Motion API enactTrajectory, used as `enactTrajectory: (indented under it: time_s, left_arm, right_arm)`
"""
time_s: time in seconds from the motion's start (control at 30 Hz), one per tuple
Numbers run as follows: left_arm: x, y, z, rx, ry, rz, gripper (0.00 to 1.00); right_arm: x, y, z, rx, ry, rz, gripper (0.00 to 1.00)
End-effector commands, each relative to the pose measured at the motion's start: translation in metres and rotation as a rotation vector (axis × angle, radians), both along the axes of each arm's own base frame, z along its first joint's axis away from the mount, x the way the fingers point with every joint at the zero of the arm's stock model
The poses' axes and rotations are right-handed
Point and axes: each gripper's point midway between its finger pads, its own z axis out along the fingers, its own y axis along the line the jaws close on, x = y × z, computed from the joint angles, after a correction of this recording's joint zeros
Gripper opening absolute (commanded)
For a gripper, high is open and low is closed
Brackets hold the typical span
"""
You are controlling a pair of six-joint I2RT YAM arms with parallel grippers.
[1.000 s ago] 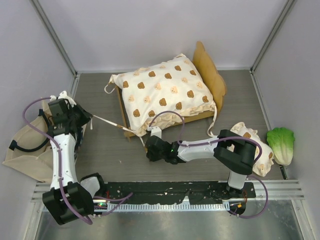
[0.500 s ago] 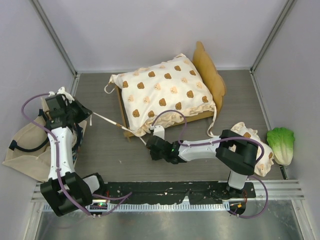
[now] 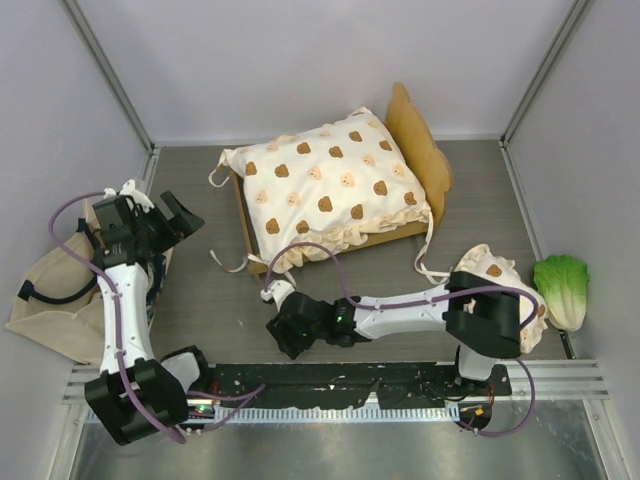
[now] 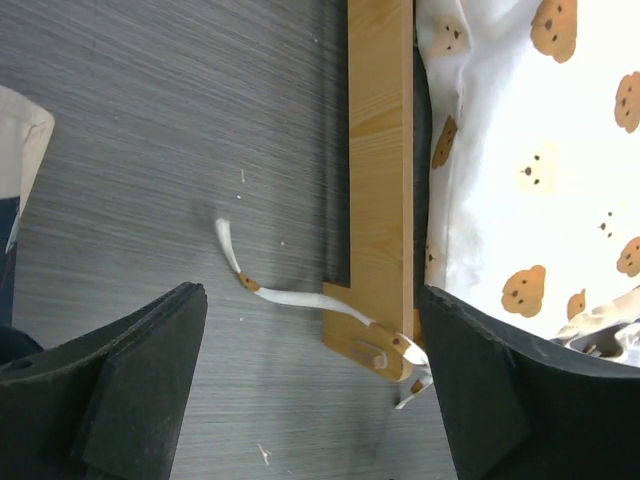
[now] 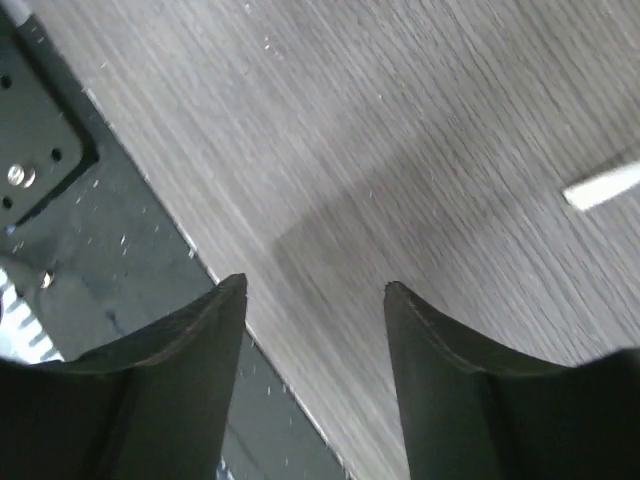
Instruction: Set up the pet bed
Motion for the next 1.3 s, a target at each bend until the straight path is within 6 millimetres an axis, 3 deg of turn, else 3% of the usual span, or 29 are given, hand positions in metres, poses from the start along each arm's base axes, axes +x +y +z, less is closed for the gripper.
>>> enactTrajectory:
  time_s: [0.0, 0.07, 0.1, 0.17, 0.2, 0.27, 0.3, 0.33, 0.37, 0.4, 0.43, 0.47, 0.5, 0.53, 0.57, 0.67, 0.77, 0.9, 0.93, 1.03, 1.07, 1.13, 1.17, 1.23, 1.27]
  left_arm:
    - [-0.007, 0.011, 0.029, 0.087, -0.052, 0.051, 0.99]
    - [-0.005, 0.008, 0.043, 0.078, -0.088, 0.053, 1.0]
    - [-0.004, 0.002, 0.05, 0.055, -0.113, 0.029, 1.0]
    - [0.0, -0.011, 0.065, 0.035, -0.145, -0.006, 1.0]
    - [0.002, -0.018, 0.07, 0.038, -0.159, -0.025, 1.0]
    - [0.007, -0.03, 0.088, 0.092, -0.199, -0.041, 1.0]
    - [0.007, -0.061, 0.093, 0.104, -0.212, -0.124, 1.0]
    - [0.011, -0.066, 0.1, 0.139, -0.226, -0.118, 1.0]
    - [0.011, -0.081, 0.103, 0.142, -0.231, -0.153, 1.0]
    - [0.008, -0.108, 0.108, 0.129, -0.251, -0.225, 1.0]
    - [0.008, -0.118, 0.112, 0.125, -0.262, -0.254, 1.0]
    - [0.007, -0.129, 0.115, 0.126, -0.273, -0.28, 1.0]
    - [0.006, -0.138, 0.118, 0.132, -0.291, -0.299, 1.0]
    - [0.0, -0.159, 0.119, 0.134, -0.3, -0.359, 1.0]
    - [0.0, -0.165, 0.117, 0.149, -0.299, -0.369, 1.0]
    - [-0.012, -0.197, 0.113, 0.157, -0.299, -0.461, 1.0]
    - [-0.021, -0.215, 0.106, 0.168, -0.31, -0.508, 1.0]
    - [-0.03, -0.224, 0.096, 0.156, -0.304, -0.551, 1.0]
    - [-0.032, -0.225, 0.096, 0.151, -0.307, -0.557, 1.0]
    - [-0.037, -0.228, 0.092, 0.148, -0.313, -0.584, 1.0]
    - [-0.038, -0.228, 0.092, 0.151, -0.323, -0.588, 1.0]
    - [-0.041, -0.23, 0.089, 0.151, -0.329, -0.608, 1.0]
    - [-0.042, -0.231, 0.089, 0.15, -0.334, -0.615, 1.0]
    - [-0.044, -0.234, 0.087, 0.156, -0.339, -0.63, 1.0]
    - [-0.044, -0.234, 0.087, 0.159, -0.342, -0.63, 1.0]
  right_arm:
    - [0.028, -0.02, 0.085, 0.077, -0.202, -0.006, 0.67]
    - [0.053, -0.043, 0.11, 0.078, -0.277, -0.111, 0.68]
    - [0.079, -0.061, 0.121, 0.087, -0.289, -0.209, 0.69]
    - [0.111, -0.095, 0.157, 0.127, -0.327, -0.338, 0.69]
    - [0.138, -0.121, 0.171, 0.127, -0.36, -0.444, 0.69]
    - [0.166, -0.163, 0.213, 0.133, -0.467, -0.602, 0.69]
    - [0.175, -0.177, 0.229, 0.143, -0.497, -0.647, 0.7]
    - [0.194, -0.208, 0.241, 0.12, -0.532, -0.733, 0.71]
    - [0.207, -0.227, 0.267, 0.132, -0.58, -0.818, 0.72]
    - [0.217, -0.246, 0.279, 0.129, -0.595, -0.878, 0.73]
    - [0.233, -0.28, 0.284, 0.096, -0.603, -0.956, 0.73]
    - [0.245, -0.298, 0.303, 0.103, -0.618, -1.001, 0.74]
    - [0.254, -0.303, 0.304, 0.11, -0.586, -0.982, 0.74]
    - [0.266, -0.339, 0.314, 0.084, -0.582, -1.061, 0.74]
    - [0.281, -0.348, 0.298, 0.024, -0.547, -1.069, 0.74]
    - [0.294, -0.376, 0.296, -0.053, -0.532, -1.109, 0.74]
    - [0.31, -0.378, 0.282, -0.047, -0.496, -1.053, 0.75]
    - [0.325, -0.374, 0.263, -0.024, -0.452, -1.022, 0.74]
    - [0.328, -0.382, 0.254, -0.061, -0.445, -1.054, 0.74]
    - [0.329, -0.39, 0.241, -0.085, -0.407, -1.077, 0.67]
    - [0.33, -0.388, 0.237, -0.08, -0.397, -1.069, 0.58]
    - [0.328, -0.388, 0.227, -0.095, -0.379, -1.06, 0.51]
    - [0.326, -0.384, 0.223, -0.094, -0.364, -1.036, 0.36]
    - [0.318, -0.376, 0.214, -0.073, -0.332, -0.998, 0.26]
    - [0.312, -0.371, 0.222, -0.032, -0.34, -0.978, 0.16]
